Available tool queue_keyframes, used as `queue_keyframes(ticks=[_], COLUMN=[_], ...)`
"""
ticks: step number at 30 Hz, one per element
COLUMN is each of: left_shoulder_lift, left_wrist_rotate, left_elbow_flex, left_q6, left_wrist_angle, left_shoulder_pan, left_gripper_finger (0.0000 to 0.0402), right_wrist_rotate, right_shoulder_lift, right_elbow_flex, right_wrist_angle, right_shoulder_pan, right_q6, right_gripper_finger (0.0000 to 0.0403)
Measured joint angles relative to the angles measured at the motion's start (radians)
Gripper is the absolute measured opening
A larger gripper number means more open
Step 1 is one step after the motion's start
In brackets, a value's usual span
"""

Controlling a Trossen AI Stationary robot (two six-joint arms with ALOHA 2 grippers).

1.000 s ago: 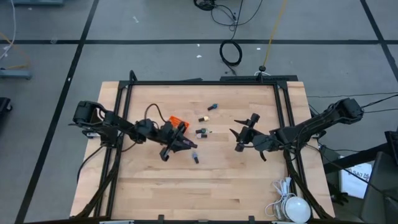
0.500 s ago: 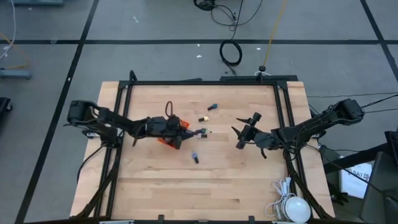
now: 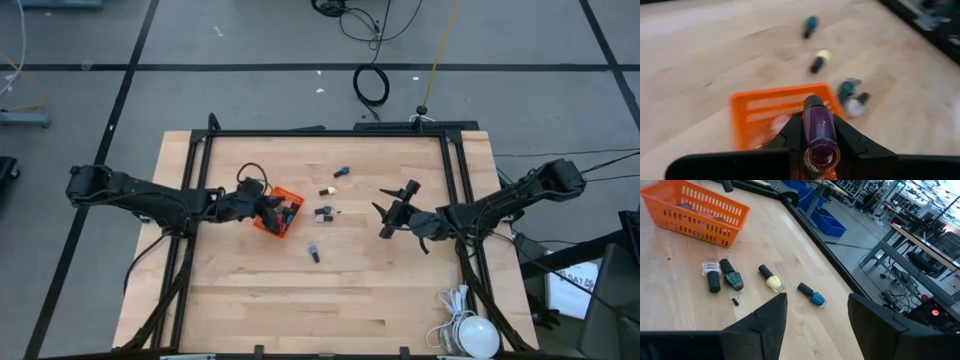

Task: Pick & Place Nail Polish
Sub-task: Put the violet nail polish into the orange basket

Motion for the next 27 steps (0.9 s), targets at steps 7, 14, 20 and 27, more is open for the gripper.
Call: queue_keyframes(ticks=[7,14,20,27], left_shoulder_lift=[0.048,0.114,0.133,0.133], left_wrist_rotate=[-0.025,-0.039,-0.059,-0.094], left_elbow_flex=[0.0,0.0,0.0,0.0], left_q6=[-0.087,-0.13,-0.16,-0.201], left_wrist_angle=[-0.096,-0.094,-0.098,-0.108], left_shoulder_pan=[0.026,0.075,0.098,0.084], left_gripper_finger=[0.005,0.005,0.005,0.005], right_wrist_rotate=[-0.054,-0.103,-0.103,-0.102], right_shoulder_lift=[0.0,0.0,0.0,0.0], right_elbow_flex=[0.0,0.0,0.0,0.0], right_wrist_angle=[0.002,0.002,0.002,0.002], right_shoulder_pan=[-0.037,-0.047,-0.047,-0.047], right_q6=[0.021,0.03,0.03,0.03], right_gripper_finger=[0.0196,0.0196,0.0196,0.0196])
